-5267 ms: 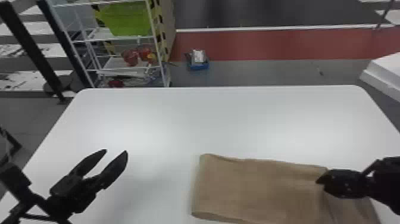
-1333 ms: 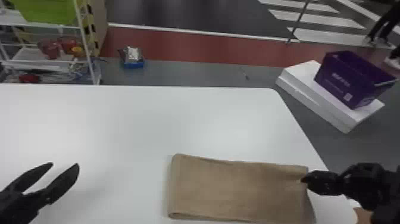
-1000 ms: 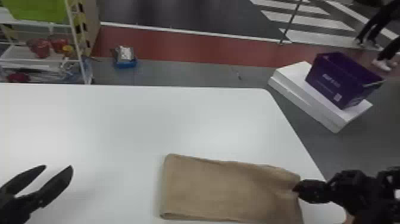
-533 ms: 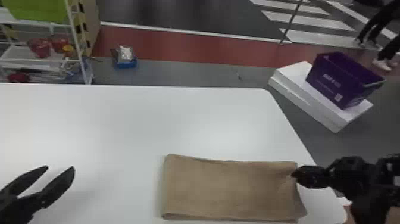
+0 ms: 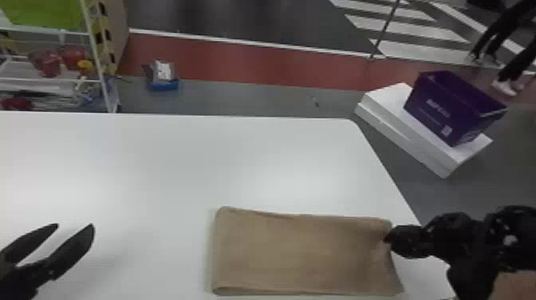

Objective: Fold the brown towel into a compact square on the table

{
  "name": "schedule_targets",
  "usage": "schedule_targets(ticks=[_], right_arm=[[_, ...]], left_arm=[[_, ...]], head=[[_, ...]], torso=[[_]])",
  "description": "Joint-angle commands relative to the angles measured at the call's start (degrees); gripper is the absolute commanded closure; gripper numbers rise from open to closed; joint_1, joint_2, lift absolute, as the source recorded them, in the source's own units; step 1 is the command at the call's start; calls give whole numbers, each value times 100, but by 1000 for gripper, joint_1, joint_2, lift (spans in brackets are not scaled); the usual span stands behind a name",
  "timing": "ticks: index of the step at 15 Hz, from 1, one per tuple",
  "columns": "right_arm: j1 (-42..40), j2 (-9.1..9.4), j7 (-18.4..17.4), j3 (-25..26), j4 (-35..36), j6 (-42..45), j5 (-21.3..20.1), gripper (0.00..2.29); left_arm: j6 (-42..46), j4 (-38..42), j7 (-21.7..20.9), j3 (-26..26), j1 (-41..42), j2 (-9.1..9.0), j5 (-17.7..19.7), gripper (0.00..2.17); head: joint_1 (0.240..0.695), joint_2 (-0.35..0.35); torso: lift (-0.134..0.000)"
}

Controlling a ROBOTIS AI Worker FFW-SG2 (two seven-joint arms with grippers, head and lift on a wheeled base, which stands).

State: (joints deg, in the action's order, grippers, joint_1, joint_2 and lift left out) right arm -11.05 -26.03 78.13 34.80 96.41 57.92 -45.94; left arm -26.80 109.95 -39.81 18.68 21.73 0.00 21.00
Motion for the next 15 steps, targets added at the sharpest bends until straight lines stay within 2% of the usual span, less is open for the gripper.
schedule_targets(ticks=[1, 2, 4, 8, 10, 11, 12, 14, 15], right_arm=[[50, 10, 19, 1, -8, -110, 6, 205], [94, 36, 19, 45, 0, -180, 94, 130], [94, 36, 19, 221, 115, -479, 515, 127], [-398, 36, 19, 414, 457, 206, 533, 208], [-530, 151, 19, 475, 660, 66, 559, 208], [-565, 203, 19, 528, 668, -233, 806, 208], [-600, 212, 19, 528, 756, -1305, 1148, 208], [-618, 239, 19, 519, 1196, -4100, 1772, 211], [-635, 247, 19, 537, 1582, -5858, 2168, 211]], left_arm=[[12, 0, 0, 4, 7, -15, 0, 63], [12, -9, 0, 4, -2, -15, 0, 63], [12, -18, 0, 4, -2, -15, 0, 63], [12, -44, 9, 22, -2, -15, 0, 63], [47, -88, 0, 13, -11, -15, 0, 63], [47, -88, -9, 13, -11, -15, 0, 63], [65, -79, -9, 13, -19, -15, 0, 63], [47, -79, -18, 4, -37, -15, -9, 63], [47, -79, -18, 4, -46, -15, 0, 63]], head=[[695, -257], [695, -257], [695, -256], [695, -258], [695, -257], [695, -256], [695, -253], [695, -257], [695, -264]], torso=[[-134], [-134], [-134], [-134], [-134], [-134], [-134], [-134], [-134]])
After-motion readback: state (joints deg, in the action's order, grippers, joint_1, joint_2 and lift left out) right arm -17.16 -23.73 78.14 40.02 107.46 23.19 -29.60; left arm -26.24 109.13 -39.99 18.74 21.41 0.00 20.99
